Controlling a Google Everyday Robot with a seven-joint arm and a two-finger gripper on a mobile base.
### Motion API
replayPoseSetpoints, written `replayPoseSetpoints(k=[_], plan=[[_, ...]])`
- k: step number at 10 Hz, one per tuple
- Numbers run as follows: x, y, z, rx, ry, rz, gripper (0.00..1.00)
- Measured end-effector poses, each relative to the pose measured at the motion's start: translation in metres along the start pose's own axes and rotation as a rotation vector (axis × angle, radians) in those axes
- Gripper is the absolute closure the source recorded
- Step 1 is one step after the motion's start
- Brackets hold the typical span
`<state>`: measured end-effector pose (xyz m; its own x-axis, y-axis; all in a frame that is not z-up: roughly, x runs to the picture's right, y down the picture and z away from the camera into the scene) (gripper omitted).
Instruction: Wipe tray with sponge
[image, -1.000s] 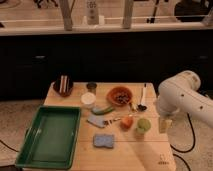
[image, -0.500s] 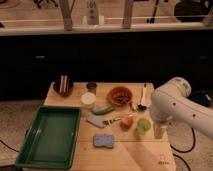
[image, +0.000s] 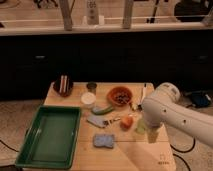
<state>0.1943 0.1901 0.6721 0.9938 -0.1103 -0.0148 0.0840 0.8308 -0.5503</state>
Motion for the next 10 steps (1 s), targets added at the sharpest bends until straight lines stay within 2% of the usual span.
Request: replayPoseSetpoints(k=[4, 7, 10], plan=[[-0.031, 0.005, 0.006, -0.002, -0.02, -0.038, 0.2], [-0.073, 0.007, 0.016, -0.006, -0.039, -0.077, 0.2], [-0.087, 0.008, 0.027, -0.013, -0.052, -0.092, 0.2]])
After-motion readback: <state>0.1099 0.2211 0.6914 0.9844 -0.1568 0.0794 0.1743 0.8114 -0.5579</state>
